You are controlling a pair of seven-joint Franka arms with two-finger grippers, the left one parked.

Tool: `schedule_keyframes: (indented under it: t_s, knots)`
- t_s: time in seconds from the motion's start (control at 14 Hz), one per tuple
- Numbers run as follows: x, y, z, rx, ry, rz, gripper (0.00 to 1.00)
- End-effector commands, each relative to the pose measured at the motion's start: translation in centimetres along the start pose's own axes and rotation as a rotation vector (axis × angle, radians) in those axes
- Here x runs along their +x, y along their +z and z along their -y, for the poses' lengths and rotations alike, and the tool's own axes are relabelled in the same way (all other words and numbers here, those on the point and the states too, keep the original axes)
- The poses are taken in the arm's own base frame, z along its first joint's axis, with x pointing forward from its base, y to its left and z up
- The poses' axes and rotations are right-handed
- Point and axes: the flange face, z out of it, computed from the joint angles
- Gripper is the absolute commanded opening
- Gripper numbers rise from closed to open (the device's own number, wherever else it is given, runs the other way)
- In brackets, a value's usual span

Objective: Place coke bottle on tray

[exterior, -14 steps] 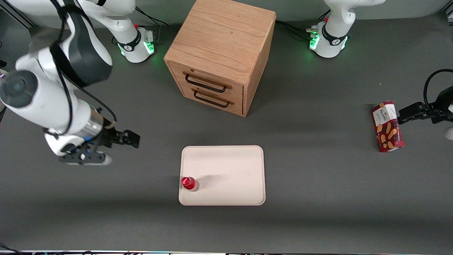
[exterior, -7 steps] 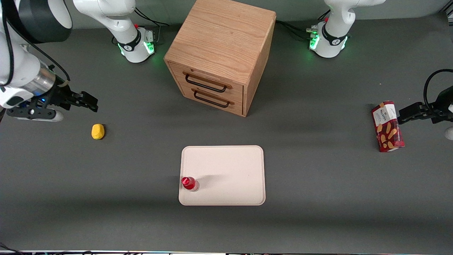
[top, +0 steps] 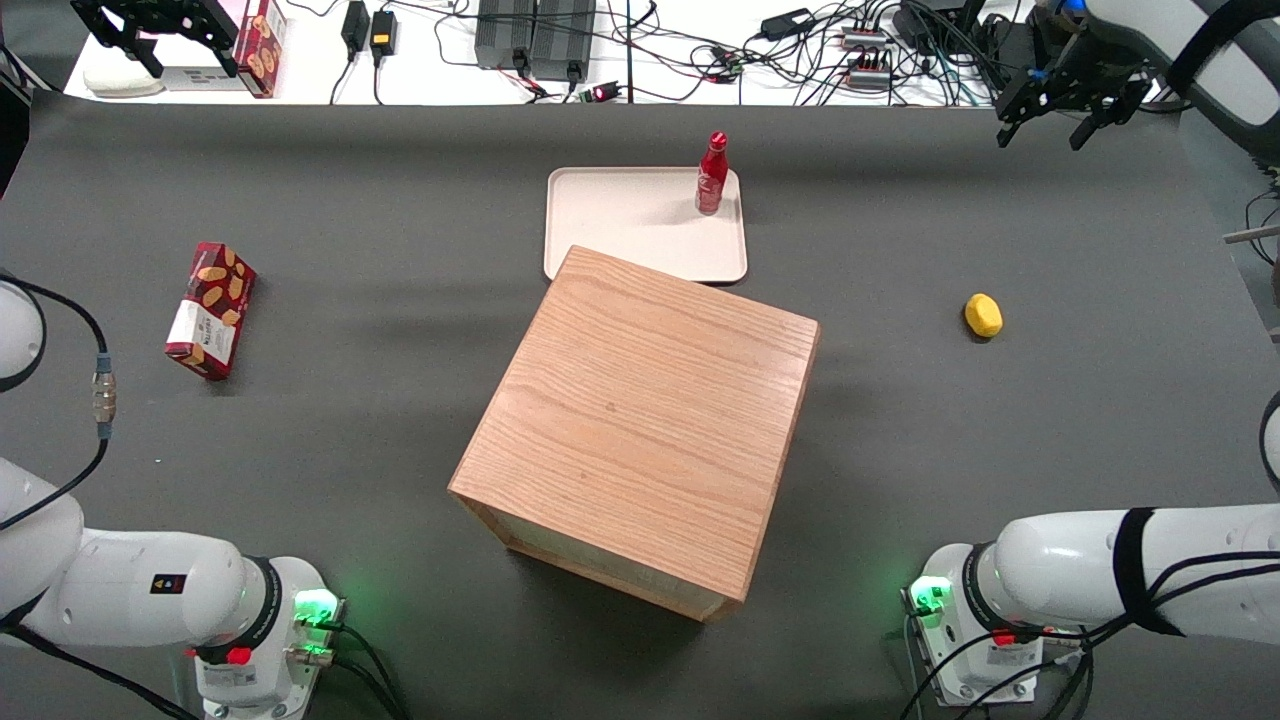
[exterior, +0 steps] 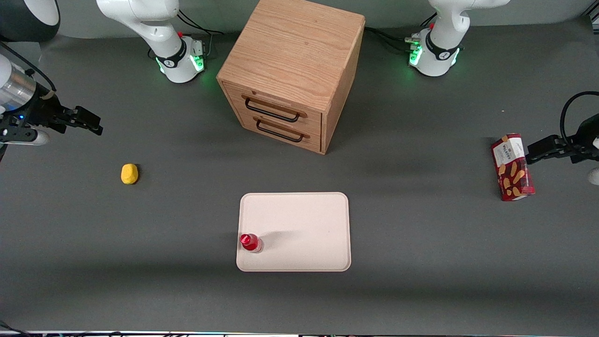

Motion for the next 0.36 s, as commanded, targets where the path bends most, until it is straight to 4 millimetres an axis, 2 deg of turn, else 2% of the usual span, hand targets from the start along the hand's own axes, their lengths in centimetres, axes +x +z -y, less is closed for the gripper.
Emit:
schedule_keyframes:
  t_s: [0.0,0.29]
  knots:
    - [0.34,-2.25,0.18,0.025,-0.015,0.028,1.0]
    - [0.95,-2.15,0.16,0.027,-0.018,0.031,1.0]
